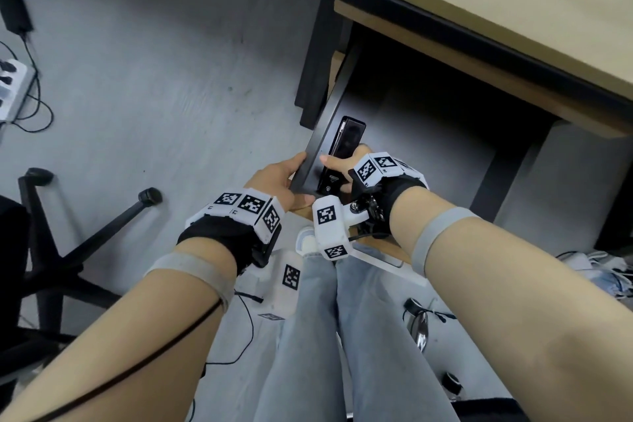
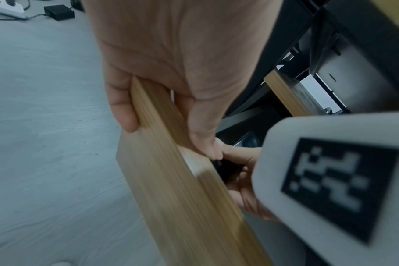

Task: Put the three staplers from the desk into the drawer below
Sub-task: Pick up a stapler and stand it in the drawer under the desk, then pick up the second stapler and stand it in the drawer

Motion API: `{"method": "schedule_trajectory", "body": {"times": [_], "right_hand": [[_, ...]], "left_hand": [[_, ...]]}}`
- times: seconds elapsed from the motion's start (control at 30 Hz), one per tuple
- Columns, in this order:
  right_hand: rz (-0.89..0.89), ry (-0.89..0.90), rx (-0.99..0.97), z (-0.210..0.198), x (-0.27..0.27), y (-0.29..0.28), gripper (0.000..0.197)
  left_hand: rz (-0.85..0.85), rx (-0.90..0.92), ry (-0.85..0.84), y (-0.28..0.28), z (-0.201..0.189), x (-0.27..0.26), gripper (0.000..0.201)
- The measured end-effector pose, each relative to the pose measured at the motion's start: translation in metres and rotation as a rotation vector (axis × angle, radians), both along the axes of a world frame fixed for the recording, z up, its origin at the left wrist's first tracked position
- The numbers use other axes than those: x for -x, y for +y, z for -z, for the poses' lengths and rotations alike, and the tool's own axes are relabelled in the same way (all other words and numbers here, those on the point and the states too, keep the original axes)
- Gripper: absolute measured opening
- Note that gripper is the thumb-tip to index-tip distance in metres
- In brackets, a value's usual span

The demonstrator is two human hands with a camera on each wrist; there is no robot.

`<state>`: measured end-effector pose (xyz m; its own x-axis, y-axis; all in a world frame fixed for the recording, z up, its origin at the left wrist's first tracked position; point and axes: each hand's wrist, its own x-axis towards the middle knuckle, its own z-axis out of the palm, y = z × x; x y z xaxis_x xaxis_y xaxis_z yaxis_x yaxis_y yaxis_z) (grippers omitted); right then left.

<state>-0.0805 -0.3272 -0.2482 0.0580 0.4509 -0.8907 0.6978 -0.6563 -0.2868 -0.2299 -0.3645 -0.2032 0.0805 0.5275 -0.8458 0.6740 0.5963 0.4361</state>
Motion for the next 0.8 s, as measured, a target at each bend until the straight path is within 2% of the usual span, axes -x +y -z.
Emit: {"method": "schedule_trajectory", "body": {"times": [0.03, 0.13, 0.27, 0.37, 0.43, 0.57, 0.7, 0.8], "right_hand": [[0.036, 0.008, 0.0, -0.005, 0.0, 0.0, 0.088], [0.264, 0.131, -0.006, -0.023, -0.002, 0.0, 0.066], [0.622, 0.34, 0.028, -0.058, -0.022, -0.005, 0.061], [0.731, 0.458, -0.044, -0.101, -0.046, -0.01, 0.024], [0.772, 0.509, -0.137, -0.132, -0.068, -0.015, 0.013], [0.818, 0.595, -0.325, -0.191, -0.125, -0.021, 0.014], [0.886, 0.564, -0.487, -0.225, -0.197, -0.017, 0.016], [0.935, 0.518, -0.573, -0.238, -0.254, -0.008, 0.018]], "left_hand": [[0.017, -0.006, 0.008, 0.0, -0.001, 0.0, 0.08], [0.109, -0.029, 0.07, -0.002, -0.007, -0.001, 0.074], [0.152, -0.057, 0.168, -0.009, -0.026, -0.008, 0.063], [0.125, -0.083, 0.153, -0.008, -0.051, -0.025, 0.051], [0.086, -0.133, 0.097, -0.001, -0.074, -0.044, 0.04], [0.087, -0.335, -0.154, 0.028, -0.134, -0.107, 0.018], [0.236, -0.544, -0.351, 0.06, -0.19, -0.197, 0.021], [0.238, -0.59, -0.437, 0.078, -0.206, -0.263, 0.026]]}}
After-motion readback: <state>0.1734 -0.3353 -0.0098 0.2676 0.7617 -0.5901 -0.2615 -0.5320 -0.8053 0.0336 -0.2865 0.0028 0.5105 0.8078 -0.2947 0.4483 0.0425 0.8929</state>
